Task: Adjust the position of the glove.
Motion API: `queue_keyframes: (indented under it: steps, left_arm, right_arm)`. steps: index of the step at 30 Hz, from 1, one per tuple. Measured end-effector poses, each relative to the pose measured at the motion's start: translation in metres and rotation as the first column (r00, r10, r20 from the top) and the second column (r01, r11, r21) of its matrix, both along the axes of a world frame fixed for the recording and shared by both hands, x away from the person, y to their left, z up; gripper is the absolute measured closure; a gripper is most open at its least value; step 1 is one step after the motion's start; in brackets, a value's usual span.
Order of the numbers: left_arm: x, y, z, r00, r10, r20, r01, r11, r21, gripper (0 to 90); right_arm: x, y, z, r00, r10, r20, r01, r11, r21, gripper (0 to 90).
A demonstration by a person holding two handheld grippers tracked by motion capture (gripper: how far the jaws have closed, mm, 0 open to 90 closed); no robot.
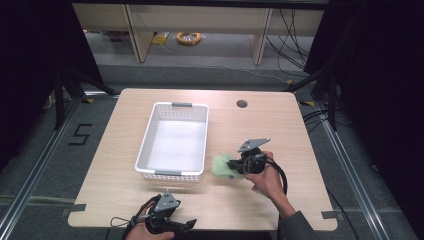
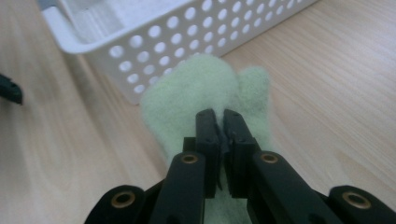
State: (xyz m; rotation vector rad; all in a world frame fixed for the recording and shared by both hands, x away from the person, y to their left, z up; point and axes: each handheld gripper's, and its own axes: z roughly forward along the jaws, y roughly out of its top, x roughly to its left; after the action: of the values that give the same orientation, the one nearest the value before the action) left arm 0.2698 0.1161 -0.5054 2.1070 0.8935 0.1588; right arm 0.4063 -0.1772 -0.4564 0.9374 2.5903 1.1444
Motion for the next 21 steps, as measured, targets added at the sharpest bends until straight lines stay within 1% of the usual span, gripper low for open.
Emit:
queue_keyframes:
  steps: [1,2,3,4,5,6,7,8,9,10,11,12,13,14,15,17,18,19,20,21]
  left_arm:
    - [0.000,0.000,0.000,1.0000,0.000,0.000,0.000,1.0000,0.000,17.3]
    - [-0.001,-0.001,-0.001,0.9997,0.018,-0.013,-0.019,0.9997,-0.016,17.3]
    - [-0.001,-0.001,-0.001,0.9998,0.018,-0.013,-0.018,0.9997,-0.016,17.4]
    - [-0.001,-0.001,0.000,0.9998,0.019,-0.011,-0.019,0.9997,-0.012,17.4]
    - [-0.001,-0.001,0.000,0.9998,0.019,-0.011,-0.019,0.9997,-0.015,17.4]
    - [-0.001,-0.001,0.000,0.9998,0.019,-0.010,-0.020,0.9997,-0.015,17.3]
    - [0.000,0.000,0.001,0.9998,0.008,-0.020,-0.008,0.9999,-0.009,17.3]
    - [0.000,0.000,0.000,0.9998,0.016,0.012,-0.016,0.9999,0.000,17.3]
    - [0.000,0.001,0.000,0.9999,0.010,0.008,-0.010,0.9999,0.001,17.3]
    - [0.000,0.001,0.001,1.0000,0.001,0.005,-0.001,1.0000,0.001,17.3]
    - [0.000,0.000,0.001,0.9999,0.010,0.006,-0.010,0.9999,-0.009,17.3]
    - [0.000,0.000,0.001,0.9998,0.015,0.009,-0.015,0.9998,-0.010,17.3]
    - [-0.001,-0.001,0.000,0.9998,0.018,0.007,-0.018,0.9997,-0.019,17.3]
    - [-0.001,-0.001,0.000,0.9998,0.018,0.007,-0.018,0.9997,-0.019,17.4]
    - [0.000,0.001,0.001,0.9999,0.009,0.011,-0.009,0.9999,0.005,17.4]
    - [0.000,0.001,0.001,0.9999,0.009,0.012,-0.009,0.9999,0.006,17.3]
    - [0.000,0.001,0.001,0.9999,0.009,0.012,-0.009,0.9999,0.006,17.3]
    - [0.000,0.001,0.001,0.9999,0.010,0.013,-0.010,0.9999,0.004,17.3]
    - [0.000,0.001,0.001,0.9999,0.010,0.013,-0.010,0.9999,0.004,17.3]
    - [0.000,0.000,0.001,0.9998,0.016,0.011,-0.016,0.9998,-0.008,17.3]
  right_arm:
    - [-0.003,-0.002,0.003,0.9999,0.014,-0.001,-0.014,1.000,-0.009,86.8]
    - [-0.003,-0.002,0.003,0.9999,0.014,-0.001,-0.014,1.000,-0.009,86.8]
    - [-0.011,-0.004,0.008,0.9998,0.020,-0.006,-0.020,1.000,-0.003,86.8]
    - [-0.014,-0.005,0.010,0.9994,0.034,0.000,-0.034,0.999,-0.001,86.8]
    - [-0.018,-0.005,0.011,0.9992,0.040,-0.008,-0.040,0.999,0.008,86.7]
    - [-0.022,-0.006,0.011,0.9990,0.044,-0.006,-0.044,0.999,0.007,86.7]
    - [-0.022,-0.006,0.011,0.9990,0.044,-0.006,-0.044,0.999,0.007,86.7]
    - [-0.031,-0.007,0.013,0.9978,0.065,-0.010,-0.065,0.998,-0.002,86.7]
    - [-0.031,-0.007,0.013,0.9978,0.065,-0.010,-0.065,0.998,-0.002,86.7]
    - [-0.039,-0.008,0.013,0.9977,0.068,-0.008,-0.068,0.998,-0.001,86.7]
    - [-0.043,-0.009,0.012,0.9971,0.075,-0.012,-0.075,0.997,-0.002,86.7]
    - [-0.046,-0.010,0.011,0.9967,0.081,-0.007,-0.081,0.997,-0.004,86.7]
    - [-0.050,-0.009,0.009,0.9964,0.084,-0.016,-0.084,0.996,0.005,86.7]
    - [-0.052,-0.010,0.006,0.9960,0.087,-0.020,-0.087,0.996,-0.005,86.7]
    - [-0.055,-0.010,0.004,0.9958,0.087,-0.027,-0.087,0.996,-0.005,86.7]
    - [-0.059,-0.010,-0.001,0.9945,0.091,-0.051,-0.092,0.996,-0.011,86.7]
    - [-0.059,-0.010,-0.001,0.9945,0.091,-0.051,-0.092,0.996,-0.011,86.7]
    - [-0.062,-0.009,-0.007,0.9941,0.087,-0.065,-0.088,0.996,-0.011,86.6]
    - [-0.062,-0.009,-0.007,0.9941,0.087,-0.065,-0.088,0.996,-0.011,86.6]
    - [-0.063,-0.009,-0.011,0.9939,0.081,-0.075,-0.082,0.996,-0.017,86.6]
